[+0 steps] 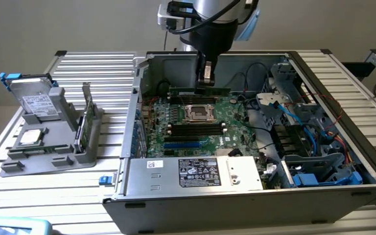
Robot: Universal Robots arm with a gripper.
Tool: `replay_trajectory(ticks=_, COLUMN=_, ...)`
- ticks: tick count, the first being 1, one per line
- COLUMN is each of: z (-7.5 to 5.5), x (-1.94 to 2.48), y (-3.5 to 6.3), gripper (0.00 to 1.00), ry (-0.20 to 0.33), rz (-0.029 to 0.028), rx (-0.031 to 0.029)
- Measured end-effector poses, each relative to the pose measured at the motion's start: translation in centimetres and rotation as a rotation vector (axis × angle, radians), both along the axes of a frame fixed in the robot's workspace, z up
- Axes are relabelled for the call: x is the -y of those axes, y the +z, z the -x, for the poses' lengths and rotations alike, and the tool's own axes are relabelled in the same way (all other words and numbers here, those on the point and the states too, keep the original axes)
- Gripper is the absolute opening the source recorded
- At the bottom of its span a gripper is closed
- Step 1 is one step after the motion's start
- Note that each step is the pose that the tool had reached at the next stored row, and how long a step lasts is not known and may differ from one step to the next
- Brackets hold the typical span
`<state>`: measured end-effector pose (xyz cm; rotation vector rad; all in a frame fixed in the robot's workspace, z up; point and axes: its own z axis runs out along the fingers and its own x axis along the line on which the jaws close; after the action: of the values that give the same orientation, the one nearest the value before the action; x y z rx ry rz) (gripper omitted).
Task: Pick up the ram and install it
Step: 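Pick up the ram and move it above insertion slot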
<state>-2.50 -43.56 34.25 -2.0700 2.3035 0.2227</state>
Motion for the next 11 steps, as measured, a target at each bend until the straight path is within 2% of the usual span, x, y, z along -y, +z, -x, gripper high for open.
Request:
replay_trajectory(ticks=3, z=0.09, x=-0.39, y=-0.56, gripper=0.14, ry=-0.003, rz=-0.0002, rx=0.0000)
replay_trajectory(ticks=5, z=0.09, x=-0.40, y=-0.61, gripper=0.14, ry=-0.003, rz=0.0008, rx=-0.0043)
replay_trajectory(ticks=11, z=0.09, x=-0.40, y=-0.61, gripper=0.14, ry=-0.003, rz=0.0009, rx=-0.0043)
